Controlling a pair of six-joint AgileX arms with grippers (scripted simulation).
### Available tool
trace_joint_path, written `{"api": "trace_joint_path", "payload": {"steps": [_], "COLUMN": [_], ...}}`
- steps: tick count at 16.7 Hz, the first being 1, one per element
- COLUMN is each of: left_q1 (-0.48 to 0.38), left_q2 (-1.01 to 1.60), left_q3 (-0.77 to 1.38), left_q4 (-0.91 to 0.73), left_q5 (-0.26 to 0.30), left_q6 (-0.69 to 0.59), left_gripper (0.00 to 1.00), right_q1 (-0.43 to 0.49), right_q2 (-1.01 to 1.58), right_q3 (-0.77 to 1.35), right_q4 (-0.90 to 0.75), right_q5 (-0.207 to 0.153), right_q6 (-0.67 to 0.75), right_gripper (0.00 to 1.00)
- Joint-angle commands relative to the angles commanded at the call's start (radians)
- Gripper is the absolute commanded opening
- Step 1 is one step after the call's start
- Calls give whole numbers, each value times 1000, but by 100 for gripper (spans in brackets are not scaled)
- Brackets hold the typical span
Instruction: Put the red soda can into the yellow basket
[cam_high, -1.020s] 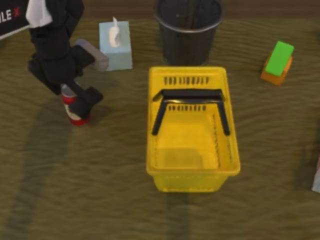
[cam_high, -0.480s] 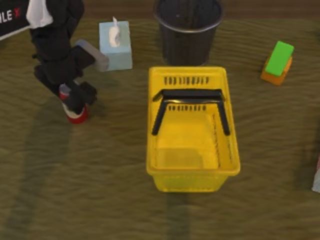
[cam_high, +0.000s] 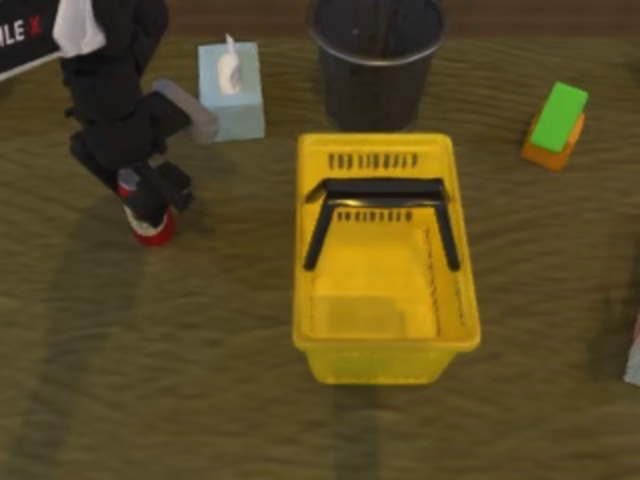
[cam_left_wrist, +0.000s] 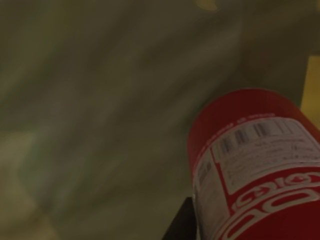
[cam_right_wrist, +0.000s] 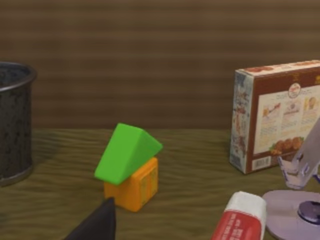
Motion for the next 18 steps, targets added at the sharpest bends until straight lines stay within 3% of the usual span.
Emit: {"api": "trace_joint_path", "payload": {"steps": [7,10,14,18], "left_q1": [1,-6,-21,-39], "left_q2": [-2,-2,-11,-32], "left_q3": [-1,-14,-62,-142], "left_q4": [0,60,274,615], "left_q5": [0,50,214,451], "left_q6": [1,-16,-83,-185], "left_gripper": [0,0,0,0], "right_q1": [0,0,0,0], "right_q2": [0,0,0,0], "right_q3": [0,0,0,0], "right_q4": [0,0,0,0], "right_q5": [0,0,0,0], "right_q6": [0,0,0,0], "right_gripper": [100,100,100,100]}}
